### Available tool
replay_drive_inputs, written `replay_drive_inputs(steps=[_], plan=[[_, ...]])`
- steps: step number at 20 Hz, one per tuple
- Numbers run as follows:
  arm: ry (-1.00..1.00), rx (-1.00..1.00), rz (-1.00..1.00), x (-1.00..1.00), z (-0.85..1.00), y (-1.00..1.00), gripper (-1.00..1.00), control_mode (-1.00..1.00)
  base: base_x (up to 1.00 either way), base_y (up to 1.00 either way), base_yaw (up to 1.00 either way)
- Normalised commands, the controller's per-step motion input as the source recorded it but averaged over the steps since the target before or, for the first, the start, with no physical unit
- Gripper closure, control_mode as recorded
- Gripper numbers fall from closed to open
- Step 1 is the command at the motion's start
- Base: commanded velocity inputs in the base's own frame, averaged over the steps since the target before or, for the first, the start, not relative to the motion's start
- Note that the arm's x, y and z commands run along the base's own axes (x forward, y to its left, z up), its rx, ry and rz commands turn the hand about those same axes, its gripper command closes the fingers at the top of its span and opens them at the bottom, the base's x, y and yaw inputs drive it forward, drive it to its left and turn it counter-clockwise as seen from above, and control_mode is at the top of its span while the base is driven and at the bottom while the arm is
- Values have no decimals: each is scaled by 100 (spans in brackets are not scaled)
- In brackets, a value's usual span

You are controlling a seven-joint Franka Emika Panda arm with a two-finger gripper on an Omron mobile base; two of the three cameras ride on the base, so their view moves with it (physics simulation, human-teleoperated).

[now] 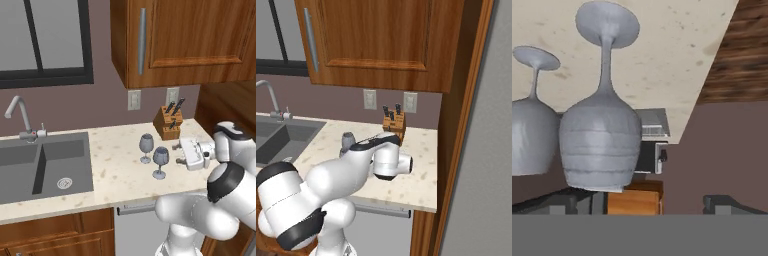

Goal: Retrieve the wine glasses from the counter and place one next to each plate.

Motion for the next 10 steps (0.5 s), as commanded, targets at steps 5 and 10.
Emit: replay_drive_inputs(steps=[5, 10], plan=[[12, 0, 6, 0, -24, 0, -100, -100, 0, 0, 0], [10, 0, 4, 0, -12, -2, -100, -100, 0, 0, 0]])
